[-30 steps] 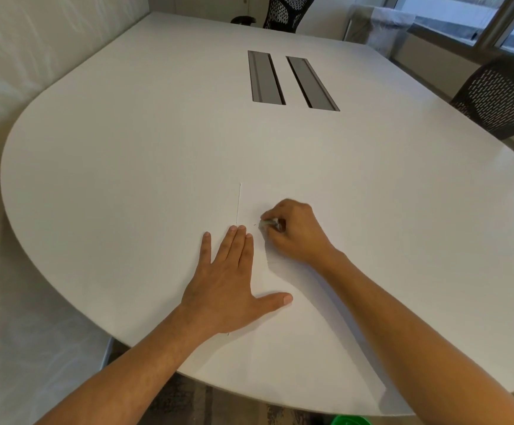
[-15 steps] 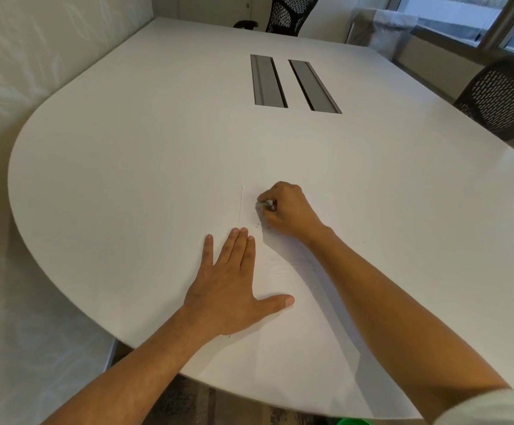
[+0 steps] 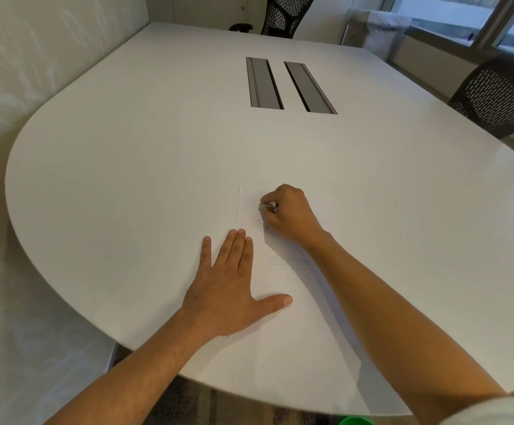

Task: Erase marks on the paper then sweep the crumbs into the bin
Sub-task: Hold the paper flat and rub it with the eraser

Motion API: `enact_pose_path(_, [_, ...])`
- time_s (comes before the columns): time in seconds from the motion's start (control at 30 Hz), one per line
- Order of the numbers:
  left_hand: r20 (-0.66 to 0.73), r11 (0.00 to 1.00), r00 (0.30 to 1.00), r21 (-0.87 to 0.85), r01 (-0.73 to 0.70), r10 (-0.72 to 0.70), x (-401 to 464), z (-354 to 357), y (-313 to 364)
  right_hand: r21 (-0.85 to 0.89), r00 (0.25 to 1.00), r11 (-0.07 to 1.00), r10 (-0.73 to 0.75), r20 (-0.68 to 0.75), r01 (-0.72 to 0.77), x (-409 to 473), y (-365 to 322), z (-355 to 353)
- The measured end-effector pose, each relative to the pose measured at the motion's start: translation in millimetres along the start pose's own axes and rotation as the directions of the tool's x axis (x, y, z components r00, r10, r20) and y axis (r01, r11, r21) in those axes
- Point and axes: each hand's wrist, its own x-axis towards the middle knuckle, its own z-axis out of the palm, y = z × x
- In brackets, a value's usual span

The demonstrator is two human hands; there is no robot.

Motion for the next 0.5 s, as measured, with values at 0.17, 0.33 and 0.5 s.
enact_pose_path(0.17, [-0.017,0.999,1.0,-0.033,-0.006,0.005,-1,1,0,0.041,0.991,0.991,-0.126,0.034,0.124,-60,-17,-12])
enact_pose_path(0.33, [-0.017,1.0,1.0,-0.015,-0.005,0.004,-1,1,0,0.026,0.998,0.997,-0.067,-0.014,0.068,-73,3,-20])
enact_pose_path(0.5, [-0.001,1.0,1.0,-0.018,-0.006,0.006,-1,-1,0,0.025,0.984,0.991,0.136,-0.116,-0.134,-39,31,-24])
